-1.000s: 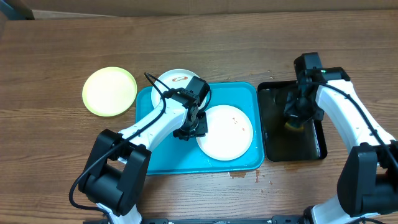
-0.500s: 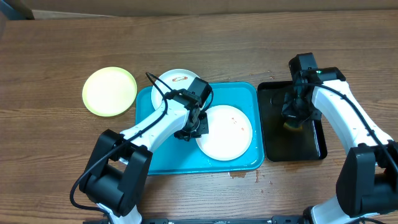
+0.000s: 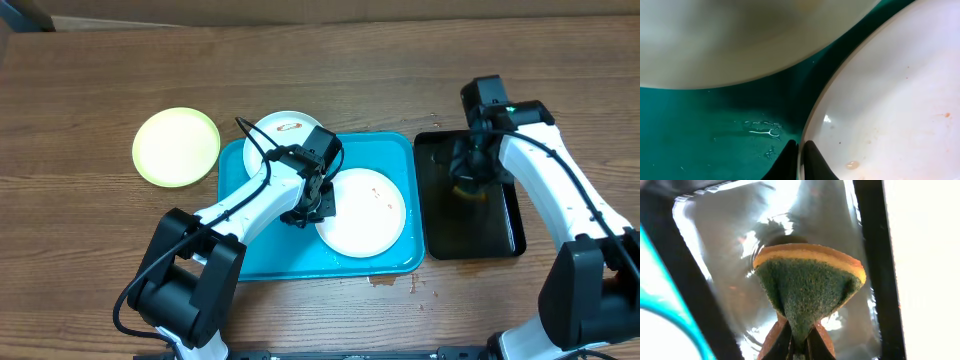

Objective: Clean dirty plates on tray and stack at the side
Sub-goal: 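Scrub the white plate with the sponge in the right gripper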

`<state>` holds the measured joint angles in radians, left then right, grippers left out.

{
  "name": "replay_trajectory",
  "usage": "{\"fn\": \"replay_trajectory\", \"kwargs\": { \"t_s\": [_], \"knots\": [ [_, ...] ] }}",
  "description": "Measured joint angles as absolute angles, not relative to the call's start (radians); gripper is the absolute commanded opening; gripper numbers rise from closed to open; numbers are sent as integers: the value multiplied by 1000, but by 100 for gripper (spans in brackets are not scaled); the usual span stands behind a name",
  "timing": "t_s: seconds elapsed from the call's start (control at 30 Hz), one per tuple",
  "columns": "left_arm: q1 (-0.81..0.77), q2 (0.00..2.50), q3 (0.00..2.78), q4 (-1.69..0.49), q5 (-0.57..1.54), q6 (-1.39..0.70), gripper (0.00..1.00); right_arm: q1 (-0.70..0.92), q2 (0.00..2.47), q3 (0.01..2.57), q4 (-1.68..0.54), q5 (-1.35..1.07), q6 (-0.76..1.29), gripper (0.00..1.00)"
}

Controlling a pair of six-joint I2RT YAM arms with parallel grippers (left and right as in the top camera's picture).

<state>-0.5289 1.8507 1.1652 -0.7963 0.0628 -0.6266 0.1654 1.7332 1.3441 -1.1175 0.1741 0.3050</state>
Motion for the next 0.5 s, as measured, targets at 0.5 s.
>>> {"fn": "replay_trajectory", "kwargs": {
  "t_s": [0.5],
  "knots": [
    [-529, 1851, 1164, -796, 64, -627, 4, 521, 1733, 1323, -987, 187, 260, 4]
  ]
}}
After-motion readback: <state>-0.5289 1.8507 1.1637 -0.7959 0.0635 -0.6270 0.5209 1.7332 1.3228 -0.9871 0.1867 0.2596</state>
